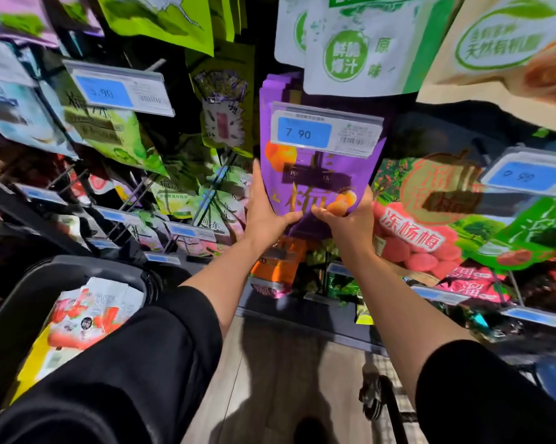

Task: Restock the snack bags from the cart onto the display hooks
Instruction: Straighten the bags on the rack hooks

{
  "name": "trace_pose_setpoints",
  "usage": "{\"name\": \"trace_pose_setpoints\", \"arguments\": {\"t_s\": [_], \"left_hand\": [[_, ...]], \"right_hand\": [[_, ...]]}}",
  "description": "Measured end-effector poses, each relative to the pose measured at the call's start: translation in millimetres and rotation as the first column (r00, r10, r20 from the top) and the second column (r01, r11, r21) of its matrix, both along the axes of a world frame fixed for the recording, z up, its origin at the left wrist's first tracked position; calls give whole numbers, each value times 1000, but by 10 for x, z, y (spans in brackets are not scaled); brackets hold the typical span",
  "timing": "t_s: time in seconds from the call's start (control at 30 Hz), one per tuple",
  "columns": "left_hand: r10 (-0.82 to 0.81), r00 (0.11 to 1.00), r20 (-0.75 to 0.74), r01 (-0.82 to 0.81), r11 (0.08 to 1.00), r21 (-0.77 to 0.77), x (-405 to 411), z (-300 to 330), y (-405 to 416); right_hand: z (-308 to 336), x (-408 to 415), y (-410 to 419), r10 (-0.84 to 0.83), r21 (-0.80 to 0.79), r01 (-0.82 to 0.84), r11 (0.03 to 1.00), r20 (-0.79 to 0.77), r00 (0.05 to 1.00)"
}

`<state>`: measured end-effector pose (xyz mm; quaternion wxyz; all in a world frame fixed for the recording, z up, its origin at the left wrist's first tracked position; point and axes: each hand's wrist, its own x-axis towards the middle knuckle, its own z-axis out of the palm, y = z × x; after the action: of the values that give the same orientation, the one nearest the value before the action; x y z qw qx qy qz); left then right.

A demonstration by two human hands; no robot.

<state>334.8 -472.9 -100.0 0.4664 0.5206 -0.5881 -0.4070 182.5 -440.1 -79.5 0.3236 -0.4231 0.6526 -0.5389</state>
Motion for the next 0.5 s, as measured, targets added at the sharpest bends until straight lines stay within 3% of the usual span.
{"name": "trace_pose_setpoints", "arguments": {"t_s": [0.17, 0.3, 0.5], "left_hand": [[70, 996, 51, -69, 998, -10, -1, -25, 212], [48, 999, 11, -48, 999, -5, -54, 59, 515], [-96, 995, -21, 98, 983, 158, -571, 751, 1245]], "right_hand": [[66, 20, 204, -37, 50, 42, 998, -89, 995], [145, 27, 458, -80, 61, 75, 995, 71, 994], [492, -168, 1080, -169, 47, 164, 985, 115, 979]]}}
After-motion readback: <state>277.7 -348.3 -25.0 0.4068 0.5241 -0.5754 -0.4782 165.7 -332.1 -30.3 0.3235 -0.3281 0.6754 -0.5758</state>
